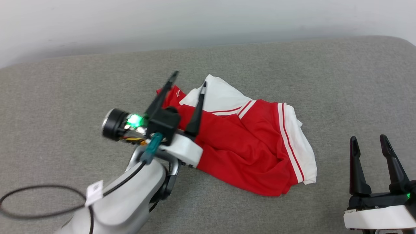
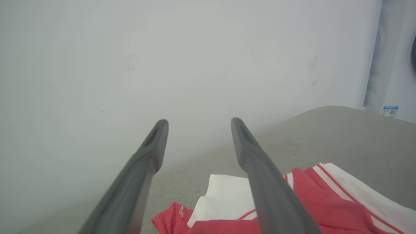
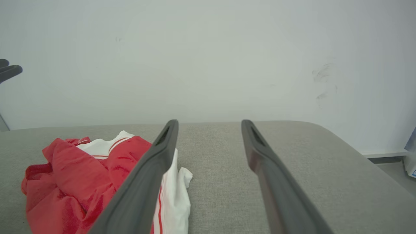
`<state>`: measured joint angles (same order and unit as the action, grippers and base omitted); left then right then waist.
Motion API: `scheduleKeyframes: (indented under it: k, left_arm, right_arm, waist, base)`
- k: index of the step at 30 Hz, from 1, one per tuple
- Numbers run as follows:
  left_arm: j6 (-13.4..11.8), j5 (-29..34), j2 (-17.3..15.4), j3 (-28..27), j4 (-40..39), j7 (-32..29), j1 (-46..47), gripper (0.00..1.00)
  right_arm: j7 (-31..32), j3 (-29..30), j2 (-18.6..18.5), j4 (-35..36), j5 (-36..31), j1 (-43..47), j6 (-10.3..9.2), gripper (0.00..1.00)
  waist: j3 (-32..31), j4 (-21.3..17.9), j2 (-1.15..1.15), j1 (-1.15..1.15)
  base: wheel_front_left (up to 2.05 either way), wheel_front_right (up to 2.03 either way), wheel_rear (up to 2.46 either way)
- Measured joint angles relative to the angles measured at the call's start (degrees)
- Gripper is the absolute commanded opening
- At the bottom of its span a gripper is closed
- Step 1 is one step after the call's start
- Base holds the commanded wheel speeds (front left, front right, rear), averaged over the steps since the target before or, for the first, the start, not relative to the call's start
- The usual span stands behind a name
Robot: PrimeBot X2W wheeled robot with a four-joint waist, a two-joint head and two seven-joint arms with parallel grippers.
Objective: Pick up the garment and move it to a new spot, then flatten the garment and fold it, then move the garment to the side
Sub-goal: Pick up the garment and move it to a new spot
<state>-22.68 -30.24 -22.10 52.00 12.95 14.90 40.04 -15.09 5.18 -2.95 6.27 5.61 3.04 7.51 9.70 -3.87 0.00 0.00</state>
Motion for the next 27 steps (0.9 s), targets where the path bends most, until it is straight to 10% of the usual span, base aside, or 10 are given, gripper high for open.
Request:
scheduleKeyframes:
  k: [11, 27]
  left_arm:
    - [-5.48, 9.24, 1.55, -18.97, -10.33, 0.15, -20.61, 1.0]
    - [5.7, 19.81, 8.8, -31.76, -11.94, 0.16, -36.27, 1.0]
  right_arm:
    - [0.0, 0.13, 0.0, -0.38, -0.07, 1.02, 0.0, 1.0]
    - [0.0, 0.07, 0.01, -1.94, 1.8, 4.3, 0.0, 1.0]
  waist:
    - [-1.67, 1.8, 0.0, 0.0]
    - [-4.6, 3.54, 0.0, 0.0]
  base:
    - [0.0, 0.0, 0.0]
    - [0.0, 0.0, 0.0]
